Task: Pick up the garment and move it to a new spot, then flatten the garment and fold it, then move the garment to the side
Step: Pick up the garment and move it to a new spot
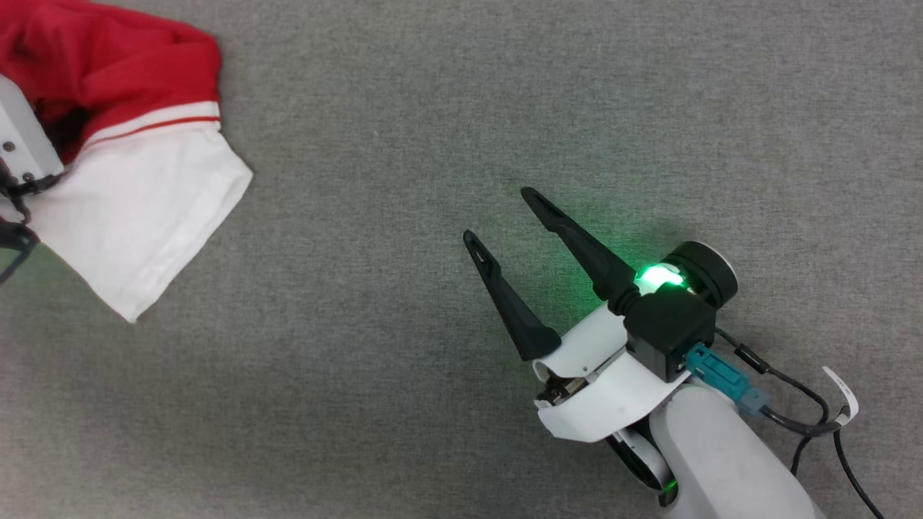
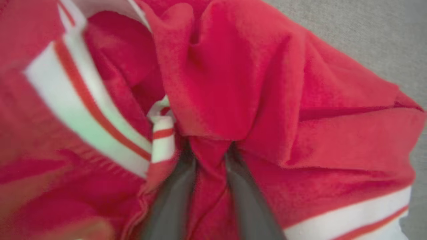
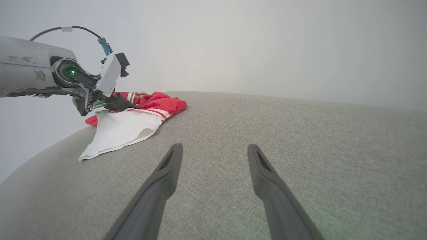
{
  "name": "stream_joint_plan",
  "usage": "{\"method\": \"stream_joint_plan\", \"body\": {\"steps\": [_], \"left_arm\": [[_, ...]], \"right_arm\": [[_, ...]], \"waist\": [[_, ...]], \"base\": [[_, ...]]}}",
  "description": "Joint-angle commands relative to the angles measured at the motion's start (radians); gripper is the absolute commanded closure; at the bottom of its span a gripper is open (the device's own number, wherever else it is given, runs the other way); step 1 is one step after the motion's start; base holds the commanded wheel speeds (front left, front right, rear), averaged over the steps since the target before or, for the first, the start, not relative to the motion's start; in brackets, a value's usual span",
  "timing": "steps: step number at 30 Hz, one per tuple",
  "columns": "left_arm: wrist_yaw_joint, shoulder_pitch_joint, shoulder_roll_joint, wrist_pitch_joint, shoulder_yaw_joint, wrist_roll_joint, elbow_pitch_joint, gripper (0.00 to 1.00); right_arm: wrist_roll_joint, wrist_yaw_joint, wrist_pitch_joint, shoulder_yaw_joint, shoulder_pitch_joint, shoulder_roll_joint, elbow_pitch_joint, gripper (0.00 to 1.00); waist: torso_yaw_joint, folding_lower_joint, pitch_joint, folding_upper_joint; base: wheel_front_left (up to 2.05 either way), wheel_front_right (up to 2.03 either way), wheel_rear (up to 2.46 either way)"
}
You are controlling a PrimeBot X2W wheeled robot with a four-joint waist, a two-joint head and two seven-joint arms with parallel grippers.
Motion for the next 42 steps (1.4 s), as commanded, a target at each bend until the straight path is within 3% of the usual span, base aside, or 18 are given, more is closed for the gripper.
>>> {"method": "stream_joint_plan", "body": {"steps": [1,5,8,14,20,27,36,42], "left_arm": [[-0.005,0.097,-0.096,0.058,-0.057,-0.02,0.018,1.0],[-0.008,0.104,-0.084,0.058,-0.074,-0.059,-0.008,1.0],[-0.008,0.093,-0.067,-0.003,-0.087,-0.063,-0.018,1.0],[-0.004,-0.005,-0.013,-0.321,-0.106,0.025,0.013,1.0],[-0.004,-0.043,-0.02,-0.481,-0.133,0.032,0.017,1.0],[-0.004,-0.068,-0.044,-0.485,-0.231,0.005,-0.117,1.0],[-0.004,-0.114,-0.061,-0.471,-0.428,-0.042,-0.429,1.0],[-0.004,-0.177,-0.122,-0.496,-0.576,-0.042,-0.585,1.0]], "right_arm": [[0.0,0.0,-0.004,0.007,-0.009,0.004,-0.005,0.0],[0.005,0.0,-0.005,0.006,-0.008,0.005,-0.008,0.0],[0.002,0.0,-0.007,-0.005,-0.003,0.006,-0.009,0.0],[0.026,0.0,-0.024,-0.036,0.026,0.007,0.004,0.0],[0.051,0.0,-0.039,-0.109,0.078,0.008,0.025,0.0],[0.067,0.0,-0.046,-0.211,0.152,0.009,0.015,0.0],[0.101,0.0,-0.05,-0.314,0.227,0.009,-0.019,0.0],[0.146,0.0,-0.051,-0.356,0.249,0.009,-0.057,0.0]], "waist": [[-0.004,0.0,-0.004,0.0],[-0.014,0.0,-0.012,0.0],[-0.019,0.0,-0.016,0.0],[-0.019,0.0,-0.079,0.0],[-0.011,0.0,-0.186,0.0],[-0.021,0.0,-0.262,0.0],[-0.094,0.0,-0.291,0.0],[-0.159,0.0,-0.265,0.0]], "base": [[0.0,0.0,0.0],[0.0,0.0,0.0],[0.0,0.0,0.0],[0.0,0.0,0.0],[0.0,0.0,0.0],[0.0,0.0,0.0],[0.0,0.0,0.0],[0.0,0.0,0.0]]}}
